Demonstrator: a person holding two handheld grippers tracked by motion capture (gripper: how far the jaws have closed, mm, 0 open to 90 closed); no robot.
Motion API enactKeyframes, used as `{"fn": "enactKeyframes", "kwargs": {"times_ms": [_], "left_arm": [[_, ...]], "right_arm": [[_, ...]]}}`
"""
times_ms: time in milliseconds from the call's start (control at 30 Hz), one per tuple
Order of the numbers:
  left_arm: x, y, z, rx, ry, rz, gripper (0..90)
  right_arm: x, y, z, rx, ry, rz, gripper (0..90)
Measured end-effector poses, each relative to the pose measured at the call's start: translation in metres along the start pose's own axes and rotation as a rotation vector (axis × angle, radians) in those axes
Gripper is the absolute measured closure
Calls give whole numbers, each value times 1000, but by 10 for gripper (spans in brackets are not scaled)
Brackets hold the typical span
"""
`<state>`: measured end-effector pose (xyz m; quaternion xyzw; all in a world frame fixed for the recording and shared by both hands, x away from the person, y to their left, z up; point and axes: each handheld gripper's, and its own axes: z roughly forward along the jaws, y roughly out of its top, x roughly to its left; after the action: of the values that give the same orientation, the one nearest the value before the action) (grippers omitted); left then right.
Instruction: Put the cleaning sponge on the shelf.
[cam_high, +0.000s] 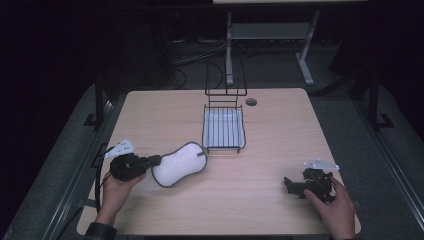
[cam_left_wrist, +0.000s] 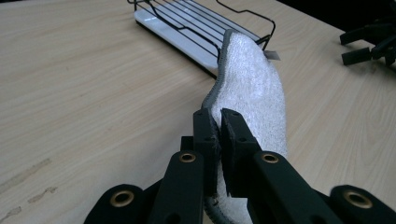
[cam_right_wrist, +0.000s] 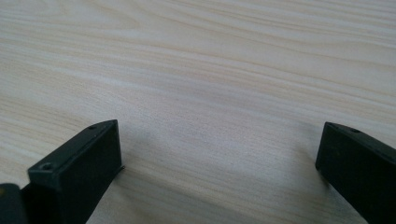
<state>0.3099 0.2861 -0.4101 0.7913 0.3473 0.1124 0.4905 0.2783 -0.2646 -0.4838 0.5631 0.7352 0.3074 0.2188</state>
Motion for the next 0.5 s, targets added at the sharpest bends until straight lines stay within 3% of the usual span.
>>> {"fn": "enactKeyframes", "kwargs": {"times_ms": [500], "left_arm": [[-2, 18, 6, -14, 7, 0, 854]], "right_arm": [[0, 0, 0, 0, 0, 0, 0]]}}
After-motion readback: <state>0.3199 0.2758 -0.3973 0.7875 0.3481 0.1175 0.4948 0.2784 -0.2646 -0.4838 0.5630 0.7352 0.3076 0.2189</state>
